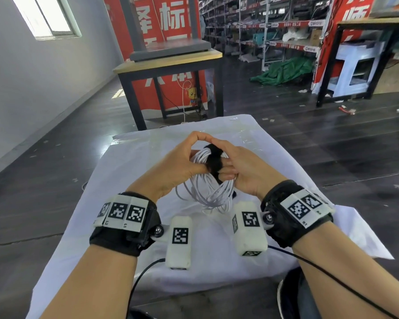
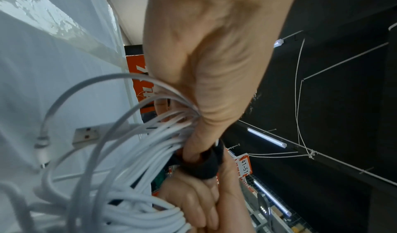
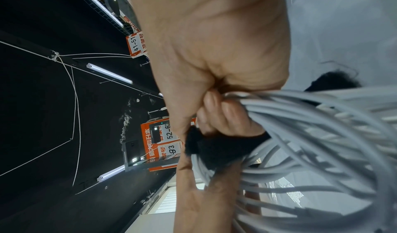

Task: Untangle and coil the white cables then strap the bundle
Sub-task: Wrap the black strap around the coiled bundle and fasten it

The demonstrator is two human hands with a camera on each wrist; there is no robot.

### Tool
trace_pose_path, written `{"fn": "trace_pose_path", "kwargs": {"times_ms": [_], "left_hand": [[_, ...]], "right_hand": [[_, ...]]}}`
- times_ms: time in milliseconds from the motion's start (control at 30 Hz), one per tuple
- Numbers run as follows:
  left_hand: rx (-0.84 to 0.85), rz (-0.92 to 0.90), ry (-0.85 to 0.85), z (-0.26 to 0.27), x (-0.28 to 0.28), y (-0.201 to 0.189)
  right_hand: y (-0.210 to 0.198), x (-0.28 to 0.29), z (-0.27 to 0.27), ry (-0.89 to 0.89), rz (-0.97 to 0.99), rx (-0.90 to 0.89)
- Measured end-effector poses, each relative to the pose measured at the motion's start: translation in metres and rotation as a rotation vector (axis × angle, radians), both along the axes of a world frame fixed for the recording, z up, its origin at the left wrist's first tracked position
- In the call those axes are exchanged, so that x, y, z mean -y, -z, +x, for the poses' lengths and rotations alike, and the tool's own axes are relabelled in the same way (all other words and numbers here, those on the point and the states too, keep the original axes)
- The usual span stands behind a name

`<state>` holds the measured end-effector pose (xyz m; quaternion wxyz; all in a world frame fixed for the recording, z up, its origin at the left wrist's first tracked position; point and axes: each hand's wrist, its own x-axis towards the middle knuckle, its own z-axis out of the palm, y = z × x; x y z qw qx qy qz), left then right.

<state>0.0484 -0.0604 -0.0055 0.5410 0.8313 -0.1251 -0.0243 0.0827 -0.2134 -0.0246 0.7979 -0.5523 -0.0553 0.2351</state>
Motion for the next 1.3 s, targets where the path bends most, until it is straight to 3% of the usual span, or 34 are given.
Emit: {"fn": "trace_pose_path", "kwargs": {"times_ms": [400, 733, 933, 1167, 1300], "left_hand": [[0.283, 0.284, -0.133, 0.004, -0.001, 0.008], [0.537, 0.288, -0.309, 0.011, -0.003, 0.003], [0.349, -0.267, -0.294, -0.002, 0.001, -0.011], [-0.113, -0.803, -0.377, 0.001, -0.016, -0.014], [-0.248, -0.974, -0.454, 0.004, -0.020, -0.002]], "right_hand": [[0.001, -0.003, 0.002, 0.028, 0.024, -0.005], [0.001, -0.001, 0.004, -0.015, 0.000, 0.046], [0.002, 0.005, 0.006, 0.010, -0.044, 0.032], [-0.001, 0.006, 0.003, -0.041, -0.097, 0.049], [-0.001, 0.004, 0.001, -0.064, 0.003, 0.028]]}}
